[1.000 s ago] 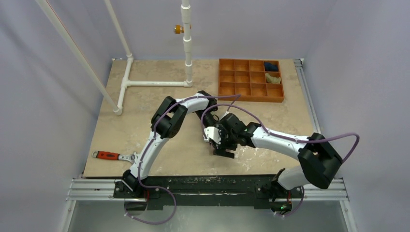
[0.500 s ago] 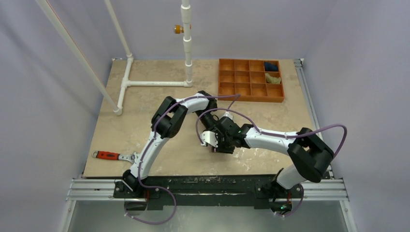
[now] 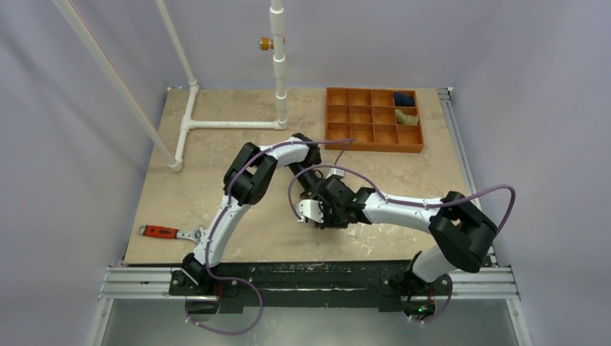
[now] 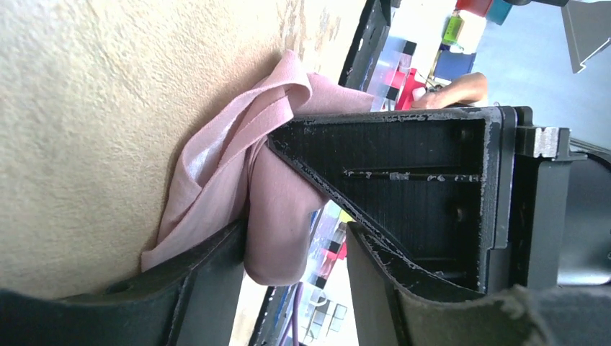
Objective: Roll the underwear
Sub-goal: Roll the underwear to the center of the board.
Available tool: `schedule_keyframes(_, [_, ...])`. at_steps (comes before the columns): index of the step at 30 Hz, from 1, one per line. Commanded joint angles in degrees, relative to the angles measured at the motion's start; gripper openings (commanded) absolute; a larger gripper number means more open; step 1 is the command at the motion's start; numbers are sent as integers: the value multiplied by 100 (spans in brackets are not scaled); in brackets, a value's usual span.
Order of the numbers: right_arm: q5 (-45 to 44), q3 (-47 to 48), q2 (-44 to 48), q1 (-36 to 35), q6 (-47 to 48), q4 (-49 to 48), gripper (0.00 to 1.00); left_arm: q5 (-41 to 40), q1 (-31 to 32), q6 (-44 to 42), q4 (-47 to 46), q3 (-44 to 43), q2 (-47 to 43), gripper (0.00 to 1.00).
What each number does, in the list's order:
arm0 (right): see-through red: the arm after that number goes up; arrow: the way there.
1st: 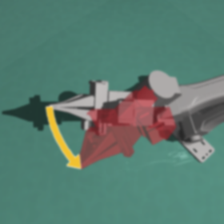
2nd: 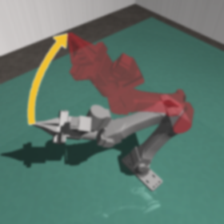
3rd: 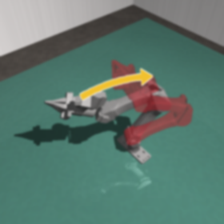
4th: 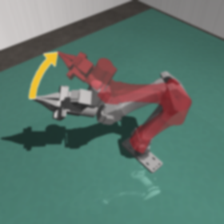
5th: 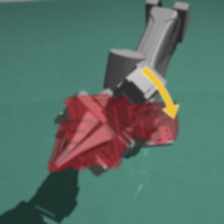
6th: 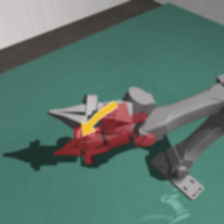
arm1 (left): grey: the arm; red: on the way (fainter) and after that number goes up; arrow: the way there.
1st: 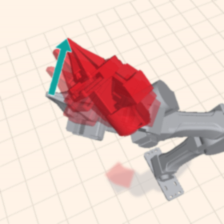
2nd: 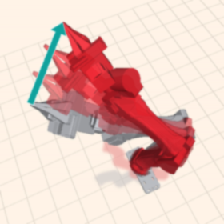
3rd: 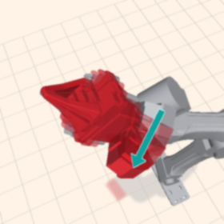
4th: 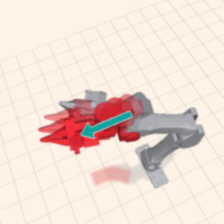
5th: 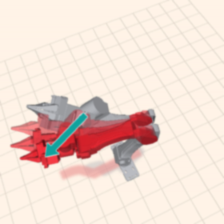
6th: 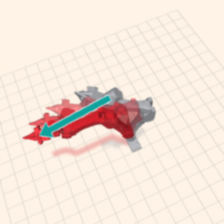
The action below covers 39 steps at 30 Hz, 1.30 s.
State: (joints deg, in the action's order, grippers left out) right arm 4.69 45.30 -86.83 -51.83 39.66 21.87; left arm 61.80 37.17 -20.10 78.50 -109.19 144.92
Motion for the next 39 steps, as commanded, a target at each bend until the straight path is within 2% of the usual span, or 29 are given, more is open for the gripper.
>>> schedule_keyframes(1, [-91,-91,66,-303,82,15,13,-1159,-51,-164,-950,134,109,56])
schedule_keyframes(15, [-151,306,-5,-893,69,-116,12,-1334,-39,34,-1210,284,38,59])
schedule_keyframes(25, [-169,652,-143,-984,360,-545,13,-1389,-22,-11,-1207,290,27,59])
schedule_keyframes(32, [109,762,-466,-1021,644,-741,13,-1475,-1,-14,-1223,301,7,59])
schedule_keyframes(39, [732,910,-1106,-1022,787,-355,14,-1601,24,27,-1248,327,-54,59])
